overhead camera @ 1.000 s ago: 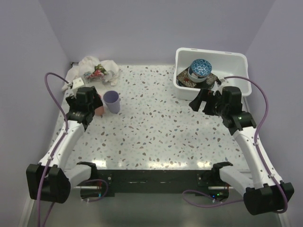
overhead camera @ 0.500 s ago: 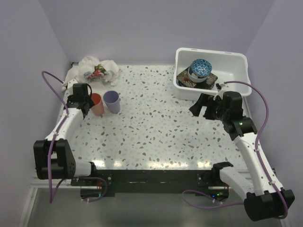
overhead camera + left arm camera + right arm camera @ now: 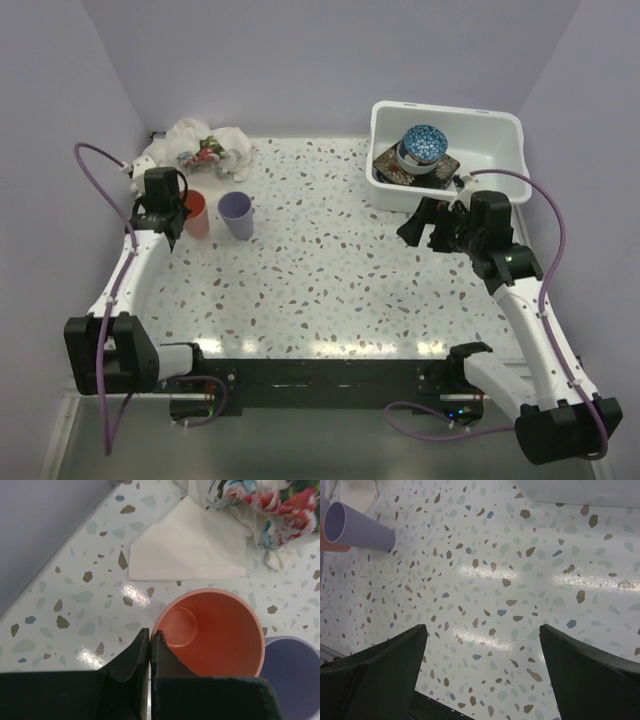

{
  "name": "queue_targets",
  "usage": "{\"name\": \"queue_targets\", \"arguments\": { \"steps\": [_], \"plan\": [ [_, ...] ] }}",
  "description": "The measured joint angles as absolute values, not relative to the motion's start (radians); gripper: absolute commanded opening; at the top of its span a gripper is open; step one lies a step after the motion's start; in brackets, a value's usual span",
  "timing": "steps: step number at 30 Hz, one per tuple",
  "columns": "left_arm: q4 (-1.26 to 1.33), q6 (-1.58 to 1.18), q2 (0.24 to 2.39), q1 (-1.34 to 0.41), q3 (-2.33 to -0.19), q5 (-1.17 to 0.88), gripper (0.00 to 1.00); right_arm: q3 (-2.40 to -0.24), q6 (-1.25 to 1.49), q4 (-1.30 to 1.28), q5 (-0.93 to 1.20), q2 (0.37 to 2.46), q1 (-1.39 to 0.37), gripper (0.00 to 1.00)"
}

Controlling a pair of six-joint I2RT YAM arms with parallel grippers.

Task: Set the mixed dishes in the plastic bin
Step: Pick up the cup from the center of the board, then pass from the left arm to the right

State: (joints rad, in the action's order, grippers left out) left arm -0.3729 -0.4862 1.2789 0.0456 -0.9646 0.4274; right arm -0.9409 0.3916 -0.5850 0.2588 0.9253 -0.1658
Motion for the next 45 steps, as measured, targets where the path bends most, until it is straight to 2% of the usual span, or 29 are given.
{"name": "queue_targets", "arguments": {
  "steps": [5,15,22,30,39,45],
  "plan": [
    [-0.418,-0.452,1.219,0.023,-1.087,0.453,0.0,-0.99,0.387,-0.594,0.281,0.928,-0.175,0.98],
    [-0.5,-0.377,1.172,-0.25,-1.34,0.472,0.0,-1.081,0.4,-0.617,0.289,0.928,-0.2,0.98],
    [-0.527,-0.382,1.184,-0.532,-1.373,0.465,0.0,-1.15,0.428,-0.62,0.29,0.928,-0.236,0.98],
    [-0.542,-0.402,1.332,-0.839,-1.374,0.532,0.0,-1.184,0.464,-0.63,0.271,0.947,-0.315,0.97],
    [-0.542,-0.409,1.462,-1.013,-1.413,0.633,0.0,-1.229,0.485,-0.648,0.169,1.011,-0.446,0.89],
    [-0.54,-0.41,1.487,-1.052,-1.438,0.673,0.0,-1.26,0.495,-0.694,0.057,1.099,-0.566,0.78]
  ]
}}
